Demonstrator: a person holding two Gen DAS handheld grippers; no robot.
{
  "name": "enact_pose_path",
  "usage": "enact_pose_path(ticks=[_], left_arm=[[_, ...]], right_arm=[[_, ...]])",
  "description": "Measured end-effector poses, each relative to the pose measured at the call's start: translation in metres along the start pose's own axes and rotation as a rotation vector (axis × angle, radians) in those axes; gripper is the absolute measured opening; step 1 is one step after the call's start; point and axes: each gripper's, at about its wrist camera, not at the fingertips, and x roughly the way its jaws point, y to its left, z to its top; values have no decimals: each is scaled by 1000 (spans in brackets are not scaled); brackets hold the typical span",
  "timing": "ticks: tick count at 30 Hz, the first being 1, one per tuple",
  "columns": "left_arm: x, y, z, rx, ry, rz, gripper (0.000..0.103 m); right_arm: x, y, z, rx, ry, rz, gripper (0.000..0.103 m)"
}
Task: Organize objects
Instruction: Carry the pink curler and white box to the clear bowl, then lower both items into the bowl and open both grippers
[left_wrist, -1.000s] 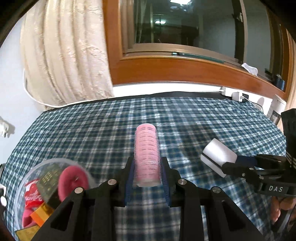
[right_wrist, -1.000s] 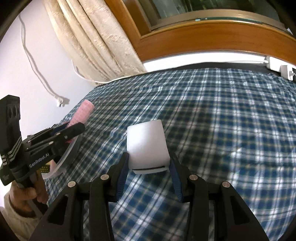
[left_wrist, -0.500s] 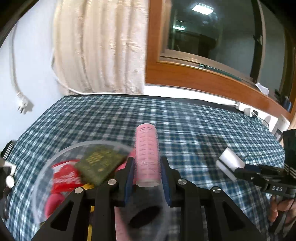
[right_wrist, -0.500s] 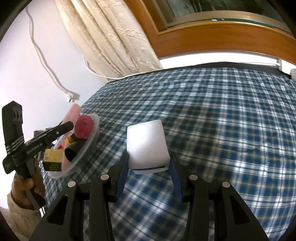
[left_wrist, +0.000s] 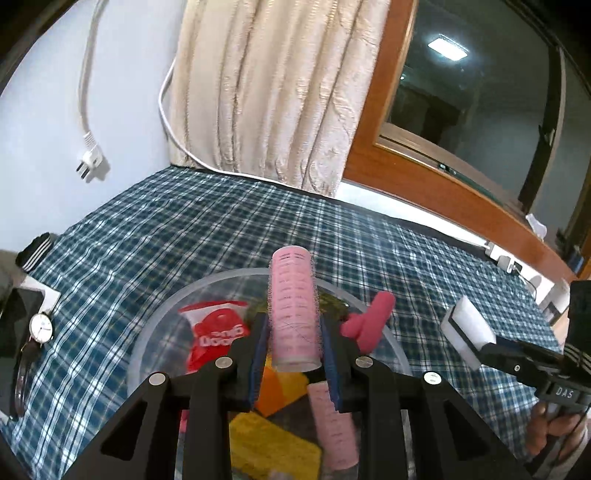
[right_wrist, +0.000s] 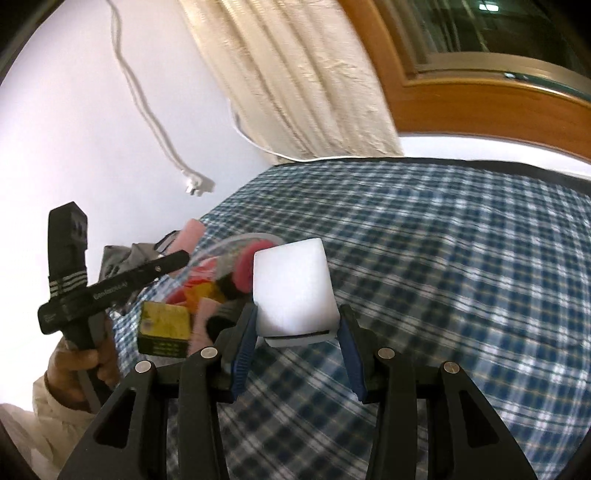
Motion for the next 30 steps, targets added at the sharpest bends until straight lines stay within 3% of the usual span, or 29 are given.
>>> enact_pose_path(ticks=[16, 17, 19, 21, 26, 30], left_arm=[[-1, 32, -7, -27, 20, 33, 31], [0, 33, -7, -30, 25, 35, 33], [1, 37, -8, -46, 32, 35, 59], [-2, 42, -9, -66, 21, 37, 71], [-9, 47, -6, -77, 8, 45, 72], [-16, 49, -4, -78, -16, 67, 80]], right_arm=[[53, 67, 12, -113, 52, 108, 45], [57, 70, 11, -118, 59, 109, 45], [63, 73, 9, -123, 75, 116, 45], [67, 77, 7, -129, 89, 124, 45], [74, 85, -1, -149, 124, 146, 45], [74, 93, -5, -180, 124, 142, 47]])
